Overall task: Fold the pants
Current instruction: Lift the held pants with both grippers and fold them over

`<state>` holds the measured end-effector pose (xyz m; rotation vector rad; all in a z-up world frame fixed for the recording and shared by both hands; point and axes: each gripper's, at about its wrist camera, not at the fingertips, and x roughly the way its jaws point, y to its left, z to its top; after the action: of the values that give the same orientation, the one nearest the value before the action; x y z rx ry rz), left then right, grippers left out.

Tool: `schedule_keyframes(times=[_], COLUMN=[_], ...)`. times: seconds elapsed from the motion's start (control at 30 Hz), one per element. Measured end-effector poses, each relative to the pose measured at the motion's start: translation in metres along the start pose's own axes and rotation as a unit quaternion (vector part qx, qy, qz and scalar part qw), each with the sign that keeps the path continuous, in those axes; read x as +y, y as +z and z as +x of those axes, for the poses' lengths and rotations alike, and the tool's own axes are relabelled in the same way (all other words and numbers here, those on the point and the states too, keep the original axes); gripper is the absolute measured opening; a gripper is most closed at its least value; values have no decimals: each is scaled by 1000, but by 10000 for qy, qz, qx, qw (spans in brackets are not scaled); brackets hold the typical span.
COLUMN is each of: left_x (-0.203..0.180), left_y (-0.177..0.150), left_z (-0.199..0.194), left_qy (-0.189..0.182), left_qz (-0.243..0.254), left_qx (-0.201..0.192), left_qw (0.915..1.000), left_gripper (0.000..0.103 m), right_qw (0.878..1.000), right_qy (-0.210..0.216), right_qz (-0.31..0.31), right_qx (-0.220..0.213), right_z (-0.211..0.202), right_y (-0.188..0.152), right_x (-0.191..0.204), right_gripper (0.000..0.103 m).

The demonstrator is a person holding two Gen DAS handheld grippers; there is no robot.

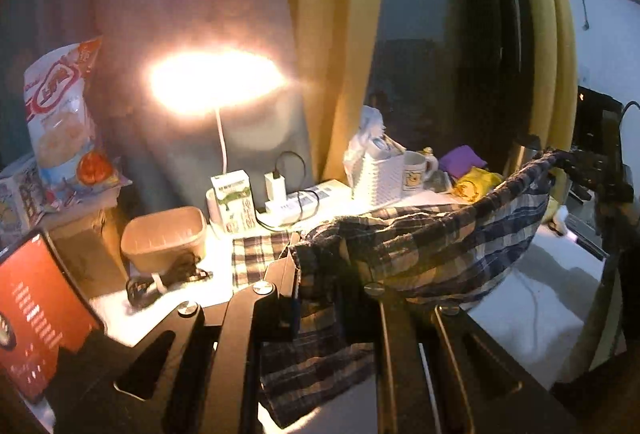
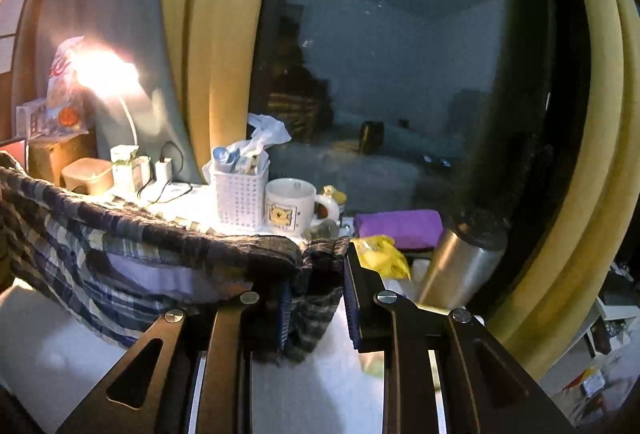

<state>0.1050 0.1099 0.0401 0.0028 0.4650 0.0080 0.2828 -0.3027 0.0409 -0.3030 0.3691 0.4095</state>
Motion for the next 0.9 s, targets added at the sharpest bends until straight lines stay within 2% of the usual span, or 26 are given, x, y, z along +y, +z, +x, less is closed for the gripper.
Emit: schedule_keyframes(times=[0.2,0.47,0.8,0.9], left_x=[14,41,68,79], left_y=[20,27,5,0], left_z=[37,104,188,213], left_qy=[11,26,9,141], left_qz=[157,147,-91,-232], left_qx=[52,441,1164,1279], left_qw=[9999,9989,9932,9914], left_gripper=[11,11,12,17], right_qw=[9999,9988,9923,9893], right_qy=[-28,18,93,101], right_qz=[10,-38,23,17], right_qx=[126,483,1233,1453], right_z=[43,116,217,239], right_y=[21,34,14,6], right_x=[1,5,12,14], right_gripper=[23,23,23,23])
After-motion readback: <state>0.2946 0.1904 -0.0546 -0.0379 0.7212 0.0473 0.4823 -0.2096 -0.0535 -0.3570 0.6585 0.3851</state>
